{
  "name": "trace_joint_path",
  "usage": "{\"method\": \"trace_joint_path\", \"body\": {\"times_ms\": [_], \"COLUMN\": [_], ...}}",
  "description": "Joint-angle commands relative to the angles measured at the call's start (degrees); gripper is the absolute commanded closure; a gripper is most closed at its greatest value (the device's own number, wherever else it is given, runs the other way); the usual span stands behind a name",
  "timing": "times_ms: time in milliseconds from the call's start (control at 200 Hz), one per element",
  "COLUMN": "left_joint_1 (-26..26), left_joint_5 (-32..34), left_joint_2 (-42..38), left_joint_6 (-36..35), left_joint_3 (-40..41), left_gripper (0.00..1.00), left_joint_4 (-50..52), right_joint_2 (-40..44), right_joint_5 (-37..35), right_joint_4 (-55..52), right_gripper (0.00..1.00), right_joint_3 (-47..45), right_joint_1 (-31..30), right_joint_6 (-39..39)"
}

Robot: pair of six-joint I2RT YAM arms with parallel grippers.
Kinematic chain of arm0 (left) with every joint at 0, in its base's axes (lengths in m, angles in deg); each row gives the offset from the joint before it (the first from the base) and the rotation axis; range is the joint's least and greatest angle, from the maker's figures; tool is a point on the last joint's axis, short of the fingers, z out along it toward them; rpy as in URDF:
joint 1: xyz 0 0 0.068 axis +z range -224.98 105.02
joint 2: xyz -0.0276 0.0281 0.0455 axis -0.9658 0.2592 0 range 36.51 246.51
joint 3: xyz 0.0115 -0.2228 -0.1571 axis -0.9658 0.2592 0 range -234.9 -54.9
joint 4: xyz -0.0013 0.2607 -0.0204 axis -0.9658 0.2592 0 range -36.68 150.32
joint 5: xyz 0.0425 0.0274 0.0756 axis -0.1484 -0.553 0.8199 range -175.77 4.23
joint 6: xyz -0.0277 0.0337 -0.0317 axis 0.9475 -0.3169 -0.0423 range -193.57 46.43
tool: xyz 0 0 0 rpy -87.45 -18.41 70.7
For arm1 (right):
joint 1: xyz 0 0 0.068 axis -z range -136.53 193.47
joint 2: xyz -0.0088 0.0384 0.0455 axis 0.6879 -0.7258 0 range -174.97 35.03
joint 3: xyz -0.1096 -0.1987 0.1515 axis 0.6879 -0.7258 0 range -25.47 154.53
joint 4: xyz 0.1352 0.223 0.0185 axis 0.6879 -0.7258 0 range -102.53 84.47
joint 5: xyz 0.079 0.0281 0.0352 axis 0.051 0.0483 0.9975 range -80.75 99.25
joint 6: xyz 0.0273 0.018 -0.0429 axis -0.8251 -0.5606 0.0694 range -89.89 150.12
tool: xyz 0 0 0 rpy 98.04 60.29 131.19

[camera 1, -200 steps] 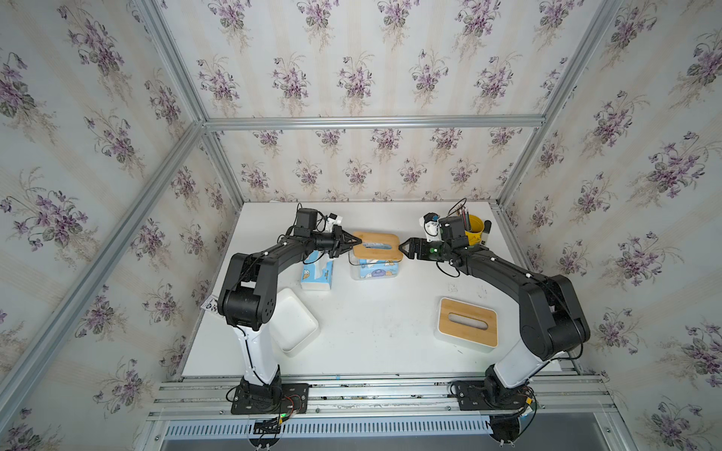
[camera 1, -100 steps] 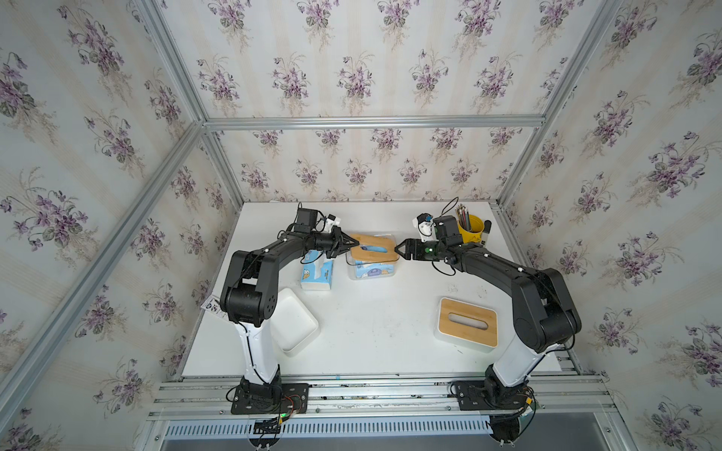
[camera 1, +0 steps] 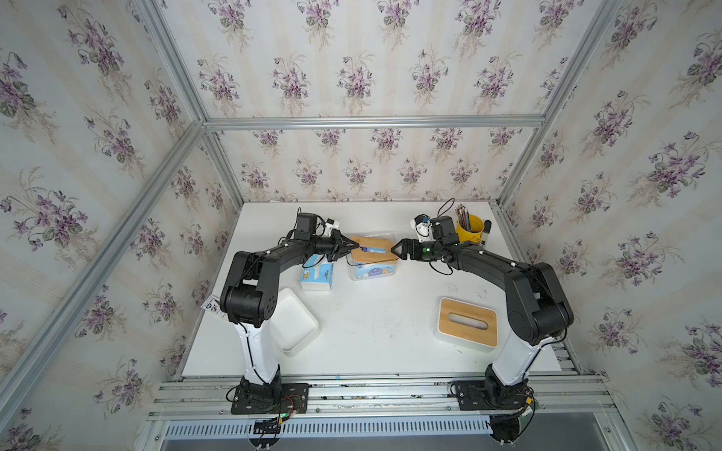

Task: Put the tissue paper into the tissue box
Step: Close the box lid on the tissue box.

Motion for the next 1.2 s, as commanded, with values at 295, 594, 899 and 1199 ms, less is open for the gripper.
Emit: {"method": "trace_joint_path", "body": {"times_ms": [295, 594, 899, 1199], "left_joint_1": [-0.7, -0.7, -0.8, -0.7], "left_joint_5": [-0.3, -0.5, -0.2, 2.4], "left_joint_2": [-1.1, -1.4, -1.8, -3.3], "left_joint_6": [-2.0, -2.3, -3.5, -10.8], "left_joint_3": [-0.9, -1.2, -1.4, -3.9], "left_gripper": [0.88, 0.86, 0.82, 0.67], "left_joint_4": [0.5, 1.0, 2.3, 12.1], "right_joint_2": [-7.8, -11.4, -11.6, -11.2], "right_joint_5": [-0.4, -3.7, -4.8, -5.1], "right_joint_4": [-2.9, -8.5, -9.5, -10.2], "right_gripper": [0.12, 0.24, 0.47, 0.56], "right_joint_3": [7.9, 12.8, 13.9, 15.0], "right_joint_1": [-1.3, -2.8, -3.0, -3.0], "right_joint_6": [0.2, 4.0, 4.5, 4.5]}}
